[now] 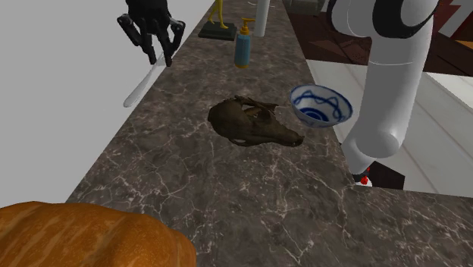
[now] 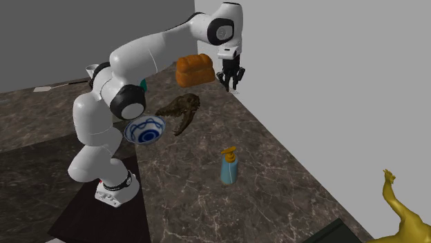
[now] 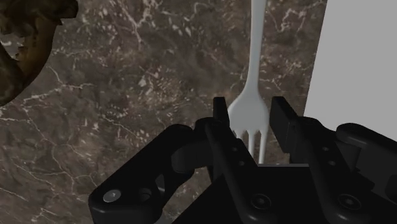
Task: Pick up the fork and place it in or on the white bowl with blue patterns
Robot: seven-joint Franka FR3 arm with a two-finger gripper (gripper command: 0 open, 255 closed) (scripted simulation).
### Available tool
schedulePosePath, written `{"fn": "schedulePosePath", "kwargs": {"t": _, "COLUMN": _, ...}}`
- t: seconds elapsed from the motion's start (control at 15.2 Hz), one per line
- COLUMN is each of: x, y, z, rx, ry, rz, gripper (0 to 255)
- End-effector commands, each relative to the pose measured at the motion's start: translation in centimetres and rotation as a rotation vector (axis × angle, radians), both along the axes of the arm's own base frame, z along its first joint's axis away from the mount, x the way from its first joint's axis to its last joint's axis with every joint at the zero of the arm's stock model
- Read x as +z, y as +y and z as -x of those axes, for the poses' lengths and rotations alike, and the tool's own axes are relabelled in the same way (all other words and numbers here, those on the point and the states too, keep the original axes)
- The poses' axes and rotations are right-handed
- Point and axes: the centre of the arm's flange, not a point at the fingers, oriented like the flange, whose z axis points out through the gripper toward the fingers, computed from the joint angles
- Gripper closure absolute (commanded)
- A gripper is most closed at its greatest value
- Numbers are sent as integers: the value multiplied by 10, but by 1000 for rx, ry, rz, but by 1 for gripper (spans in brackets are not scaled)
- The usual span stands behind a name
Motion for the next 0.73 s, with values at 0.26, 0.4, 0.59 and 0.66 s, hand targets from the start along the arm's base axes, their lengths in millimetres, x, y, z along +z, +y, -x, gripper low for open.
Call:
{"fn": "schedulePosePath", "kwargs": {"t": 0.26, "x": -2, "y": -45, "z": 63, "rx": -3, "ry": 2, "rz": 1, "gripper": 255}}
{"fn": "schedulePosePath", "kwargs": {"t": 0.4, "x": -2, "y": -61, "z": 85, "rx": -3, "ry": 2, "rz": 1, "gripper": 255}}
{"fn": "schedulePosePath", "kwargs": {"t": 0.59, "x": -2, "y": -84, "z": 117, "rx": -3, "ry": 2, "rz": 1, "gripper": 255}}
{"fn": "schedulePosePath", "kwargs": {"t": 0.66, "x": -2, "y": -92, "z": 127, "rx": -3, "ry": 2, "rz": 1, "gripper": 255}}
